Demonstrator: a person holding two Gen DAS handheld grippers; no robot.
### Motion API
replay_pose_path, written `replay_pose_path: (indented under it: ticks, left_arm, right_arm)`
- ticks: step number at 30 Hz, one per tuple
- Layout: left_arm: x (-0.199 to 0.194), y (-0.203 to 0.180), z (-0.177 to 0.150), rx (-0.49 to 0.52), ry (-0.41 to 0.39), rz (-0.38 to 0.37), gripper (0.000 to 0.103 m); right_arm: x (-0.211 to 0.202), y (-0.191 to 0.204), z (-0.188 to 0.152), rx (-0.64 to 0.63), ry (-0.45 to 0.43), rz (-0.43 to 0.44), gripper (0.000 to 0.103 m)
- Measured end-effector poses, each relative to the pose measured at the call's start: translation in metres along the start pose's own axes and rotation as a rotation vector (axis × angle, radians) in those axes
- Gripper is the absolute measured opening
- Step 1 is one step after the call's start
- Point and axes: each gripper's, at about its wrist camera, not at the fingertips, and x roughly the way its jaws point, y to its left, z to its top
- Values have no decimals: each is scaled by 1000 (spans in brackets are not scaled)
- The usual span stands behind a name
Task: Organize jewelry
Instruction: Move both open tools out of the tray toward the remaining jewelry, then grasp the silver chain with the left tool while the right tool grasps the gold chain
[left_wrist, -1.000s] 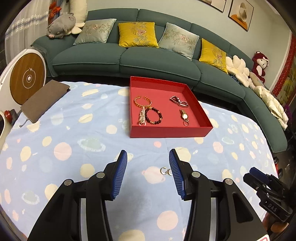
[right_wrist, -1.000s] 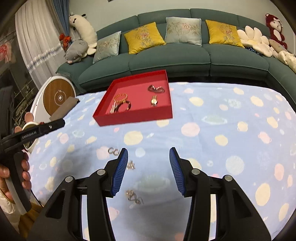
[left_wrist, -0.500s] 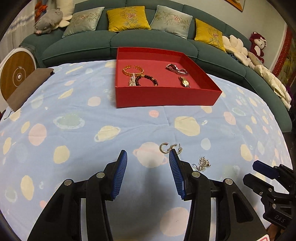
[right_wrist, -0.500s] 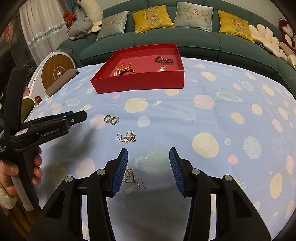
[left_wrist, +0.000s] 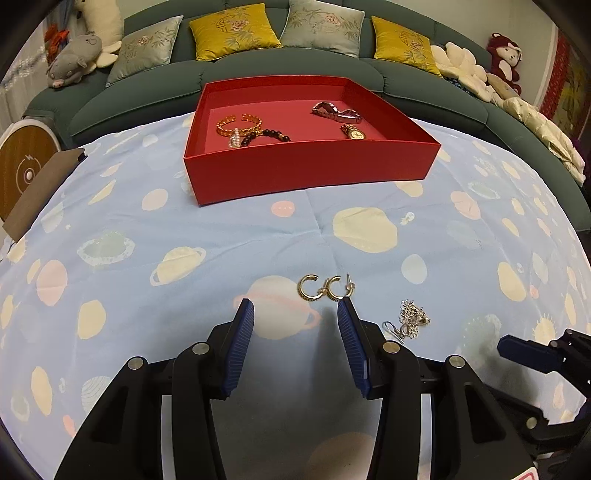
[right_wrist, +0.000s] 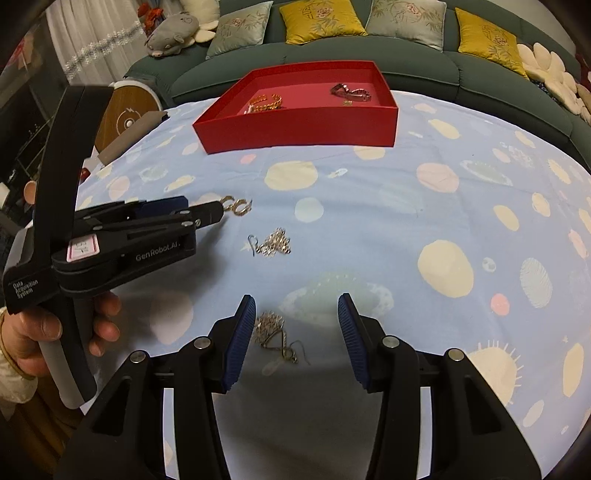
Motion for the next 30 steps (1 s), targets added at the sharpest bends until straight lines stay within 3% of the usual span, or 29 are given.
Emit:
replay_pose_path:
  ticks: [6, 10, 14, 30]
  left_arm:
    - [-3, -19, -5, 42, 5, -39, 45]
    - [-1, -29, -4, 54, 9, -49, 45]
    - [2, -37, -3, 70, 16, -58, 45]
    - [17, -68, -1, 92, 29, -90, 45]
  right_arm:
    - [8, 14, -20, -60, 38, 2, 43]
    - [9, 16, -19, -78, 29, -23, 21]
    - [9, 10, -19, -68, 17, -32, 8]
    - [-9, -35, -4, 58, -28, -83, 5]
